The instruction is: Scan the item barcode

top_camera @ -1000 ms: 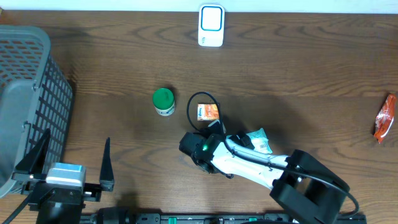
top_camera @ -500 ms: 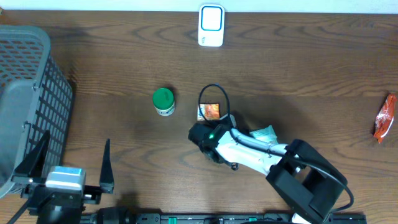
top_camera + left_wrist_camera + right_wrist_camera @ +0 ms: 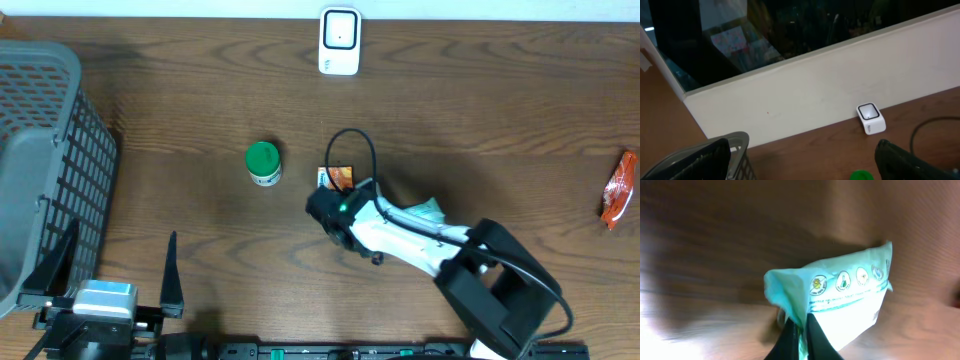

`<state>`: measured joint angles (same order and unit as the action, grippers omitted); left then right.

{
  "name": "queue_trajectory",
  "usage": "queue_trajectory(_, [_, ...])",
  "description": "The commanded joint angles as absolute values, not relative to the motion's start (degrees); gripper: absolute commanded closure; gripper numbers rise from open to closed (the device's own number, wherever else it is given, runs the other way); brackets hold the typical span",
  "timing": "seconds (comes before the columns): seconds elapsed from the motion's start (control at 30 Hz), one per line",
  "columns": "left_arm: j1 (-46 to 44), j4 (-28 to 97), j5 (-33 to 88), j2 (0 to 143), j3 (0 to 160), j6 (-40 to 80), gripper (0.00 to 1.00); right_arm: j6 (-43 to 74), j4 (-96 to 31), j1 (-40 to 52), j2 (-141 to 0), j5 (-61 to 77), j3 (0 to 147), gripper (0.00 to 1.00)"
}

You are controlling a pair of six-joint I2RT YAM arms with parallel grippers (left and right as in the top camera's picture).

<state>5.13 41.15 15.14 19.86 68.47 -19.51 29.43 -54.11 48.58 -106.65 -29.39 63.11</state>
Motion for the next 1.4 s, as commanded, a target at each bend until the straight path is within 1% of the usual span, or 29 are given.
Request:
queue_trajectory(0.0, [5.02,41.15,15.88,19.44,68.47,-19.81,0.07,34.39,-53.71,46.19,-100.40,-22.46,69.82,0.99])
queue_trajectory(0.1, [4.99,41.17,15.88,19.44,68.47,-19.81,0.07,42.11,-52.38,42.13,-98.02,-20.23,72.29,0.98])
queue_trajectory(0.17, [4.93,41.17,15.88,19.44,68.45,-19.81,0.07,51.11,-52.27,39.03,-97.91,-19.33,72.31,0.98])
queue_trajectory(0.23, [4.54,41.17,15.90,19.44,68.47,-19.79,0.07,54.78,-51.86,36.73,-98.61,-18.50,72.23,0.98])
queue_trajectory(0.27, [4.38,41.15,15.90,19.44,68.47,-19.79,0.08,54.76,-51.20,35.75,-98.89,-18.52,72.23,0.94])
queue_trajectory(0.3, [4.29,41.15,15.90,19.44,68.47,-19.79,0.07,53.49,-50.54,34.87,-99.26,-18.98,72.23,0.77])
queue_trajectory(0.33, [4.25,41.17,15.88,19.44,68.47,-19.79,0.08,50.87,-49.74,34.06,-99.48,-19.00,72.23,0.71])
queue_trajectory(0.37, [4.25,41.17,15.88,19.42,68.47,-19.79,0.07,47.79,-49.06,33.28,-99.90,-18.98,72.20,0.70])
queue_trajectory(0.4, [4.25,41.17,15.88,19.42,68.45,-19.79,0.08,45.39,-48.80,32.49,-100.38,-18.98,72.20,0.72])
queue_trajectory(0.43, [4.25,41.17,15.88,19.42,68.45,-19.79,0.08,43.88,-48.77,31.79,-100.90,-18.96,72.20,0.80])
queue_trajectory(0.47, [4.25,41.17,15.90,19.42,68.47,-19.79,0.07,42.26,-49.01,30.72,-101.97,-18.90,72.20,0.95])
queue_trajectory(0.5, [4.25,41.17,15.88,19.42,68.45,-19.79,0.08,41.34,-49.08,30.11,-102.63,-18.68,72.20,0.99])
queue_trajectory(0.77, [4.25,41.17,15.88,19.42,68.45,-19.79,0.07,39.92,-49.10,24.80,-108.27,-18.06,72.20,0.99])
queue_trajectory(0.87, [4.25,41.15,15.88,19.42,68.47,-19.79,0.07,37.78,-49.52,23.49,-109.12,-14.68,72.10,0.99])
queue_trajectory(1.07, [4.25,41.17,15.88,19.42,68.45,-19.79,0.08,35.94,-53.71,23.29,-109.14,-15.14,71.72,0.99])
queue_trajectory(1.23, [3.77,41.12,15.90,19.29,68.47,-19.79,0.07,35.51,-53.28,23.22,-109.14,-15.59,70.85,0.99])
queue_trajectory(1.37, [3.09,41.15,15.90,18.90,68.47,-19.79,0.08,34.57,-50.63,23.20,-109.16,-17.98,68.79,0.99])
